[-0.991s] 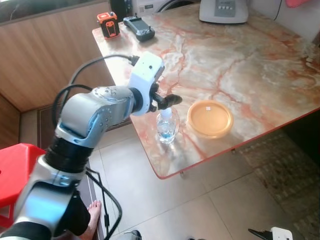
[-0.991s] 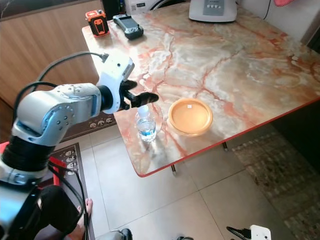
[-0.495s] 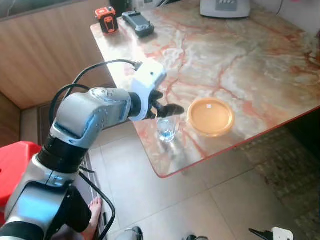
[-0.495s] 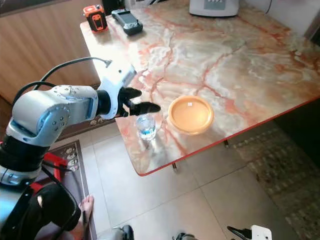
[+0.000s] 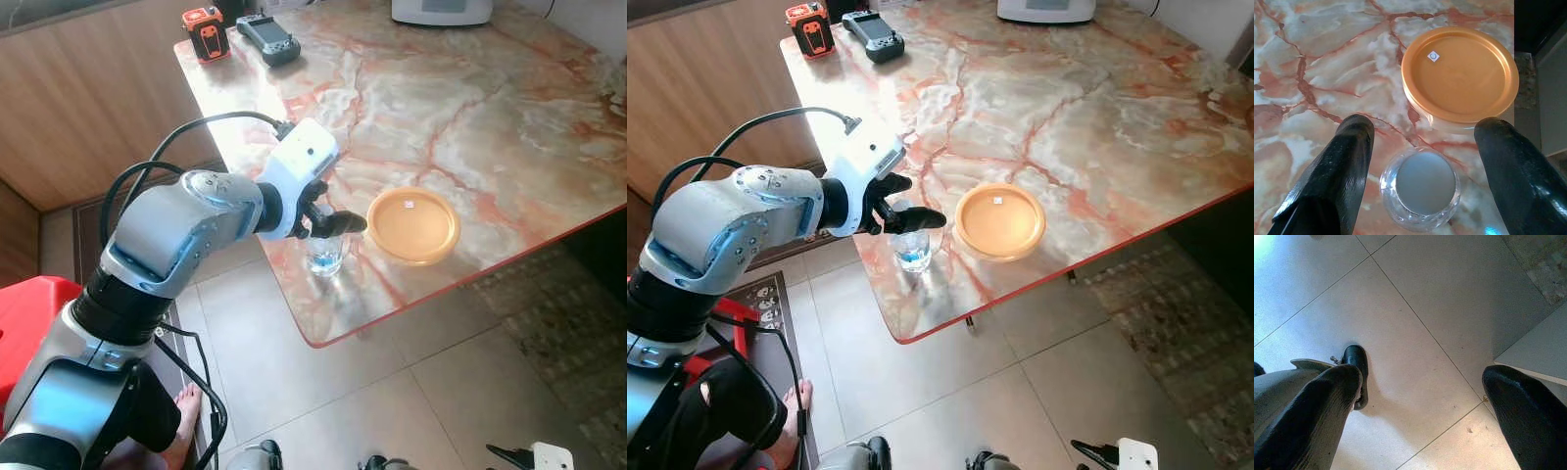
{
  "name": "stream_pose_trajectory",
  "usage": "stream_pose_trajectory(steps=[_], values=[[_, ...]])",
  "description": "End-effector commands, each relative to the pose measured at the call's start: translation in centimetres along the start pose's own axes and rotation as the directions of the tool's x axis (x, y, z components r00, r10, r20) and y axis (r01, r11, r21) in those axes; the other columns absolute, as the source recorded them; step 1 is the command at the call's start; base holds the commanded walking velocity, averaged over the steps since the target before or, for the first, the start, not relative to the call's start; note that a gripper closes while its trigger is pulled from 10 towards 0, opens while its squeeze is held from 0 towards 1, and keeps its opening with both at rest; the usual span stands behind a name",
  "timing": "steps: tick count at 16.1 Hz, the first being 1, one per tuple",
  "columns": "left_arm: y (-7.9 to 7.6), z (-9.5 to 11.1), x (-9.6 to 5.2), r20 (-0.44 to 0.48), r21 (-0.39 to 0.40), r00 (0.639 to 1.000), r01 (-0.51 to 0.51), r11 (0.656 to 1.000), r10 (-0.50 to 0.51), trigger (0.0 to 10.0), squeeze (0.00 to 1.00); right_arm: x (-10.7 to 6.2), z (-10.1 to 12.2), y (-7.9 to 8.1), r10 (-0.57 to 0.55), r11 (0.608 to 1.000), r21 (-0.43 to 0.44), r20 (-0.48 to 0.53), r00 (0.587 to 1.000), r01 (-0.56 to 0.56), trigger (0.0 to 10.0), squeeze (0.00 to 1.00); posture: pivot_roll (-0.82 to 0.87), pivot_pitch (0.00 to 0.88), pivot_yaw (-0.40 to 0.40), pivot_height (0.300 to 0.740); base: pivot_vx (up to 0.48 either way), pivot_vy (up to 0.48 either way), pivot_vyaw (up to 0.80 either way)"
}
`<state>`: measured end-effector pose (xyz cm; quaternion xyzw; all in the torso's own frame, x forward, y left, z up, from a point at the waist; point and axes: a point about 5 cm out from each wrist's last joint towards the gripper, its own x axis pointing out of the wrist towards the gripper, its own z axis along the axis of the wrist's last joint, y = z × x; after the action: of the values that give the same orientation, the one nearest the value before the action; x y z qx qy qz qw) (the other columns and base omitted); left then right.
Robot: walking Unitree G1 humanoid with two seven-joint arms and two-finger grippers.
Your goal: Restocking fridge
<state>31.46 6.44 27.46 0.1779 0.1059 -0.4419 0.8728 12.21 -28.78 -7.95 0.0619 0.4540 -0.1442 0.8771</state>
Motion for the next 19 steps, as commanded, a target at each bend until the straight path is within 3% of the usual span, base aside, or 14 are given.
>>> stream_pose_trajectory(steps=[1,7,8,10,12,13,14,19], values=[[-0.2,0.4,-0.2,-0.001,0.039,1.0,0.001,0.999,-0.001,10.0,0.0,-0.2,-0.9,-0.1,-0.008,1.0,0.015,-0.023,1.0,0.008,10.0,0.0,0.12,0.218,0.046,0.74,0.0,0.0,0.0],[-0.4,0.2,-0.6,-0.022,0.076,1.0,0.014,0.997,-0.012,10.0,0.0,-0.1,-0.8,0.1,-0.006,1.0,0.022,-0.019,1.0,0.007,10.0,0.0,0.12,0.217,0.05,0.74,0.0,0.0,0.0],[-0.4,0.2,-0.6,-0.022,0.074,1.0,0.012,0.997,-0.011,8.5,0.0,-0.1,-0.8,0.1,-0.005,1.0,0.02,-0.019,1.0,0.005,10.0,0.0,0.12,0.216,0.048,0.74,0.0,0.0,0.0],[-0.4,0.2,-0.5,-0.022,0.072,1.0,0.01,0.997,-0.009,3.6,0.0,-0.1,-0.7,0.1,-0.003,1.0,0.02,-0.019,1.0,0.004,10.0,0.0,0.12,0.214,0.049,0.74,0.0,0.0,0.0],[-0.4,0.1,-0.5,-0.025,0.07,1.0,0.013,0.997,-0.011,0.0,0.0,-0.1,-0.7,0.1,-0.002,1.0,0.023,-0.017,1.0,0.003,10.0,0.0,0.12,0.213,0.05,0.74,0.0,0.0,0.0],[-0.3,0.0,-0.5,-0.03,0.06,1.0,0.008,0.998,-0.006,0.0,0.0,-0.1,-0.7,0.2,-0.002,1.0,0.025,-0.017,1.0,0.002,10.0,0.0,0.12,0.214,0.053,0.74,0.0,0.0,0.0],[-0.2,-0.2,-0.4,-0.033,0.054,0.999,-0.001,0.999,0.003,10.0,0.0,-0.1,-0.7,0.2,-0.002,1.0,0.024,-0.017,1.0,0.002,10.0,0.0,0.12,0.214,0.052,0.74,0.0,0.0,0.0],[-0.1,-0.6,-0.3,-0.046,0.043,0.999,-0.008,0.999,0.01,10.0,0.0,-0.1,-0.7,0.2,0.0,1.0,0.019,-0.023,1.0,0.0,10.0,0.0,0.12,0.215,0.05,0.74,0.0,0.0,0.0]])
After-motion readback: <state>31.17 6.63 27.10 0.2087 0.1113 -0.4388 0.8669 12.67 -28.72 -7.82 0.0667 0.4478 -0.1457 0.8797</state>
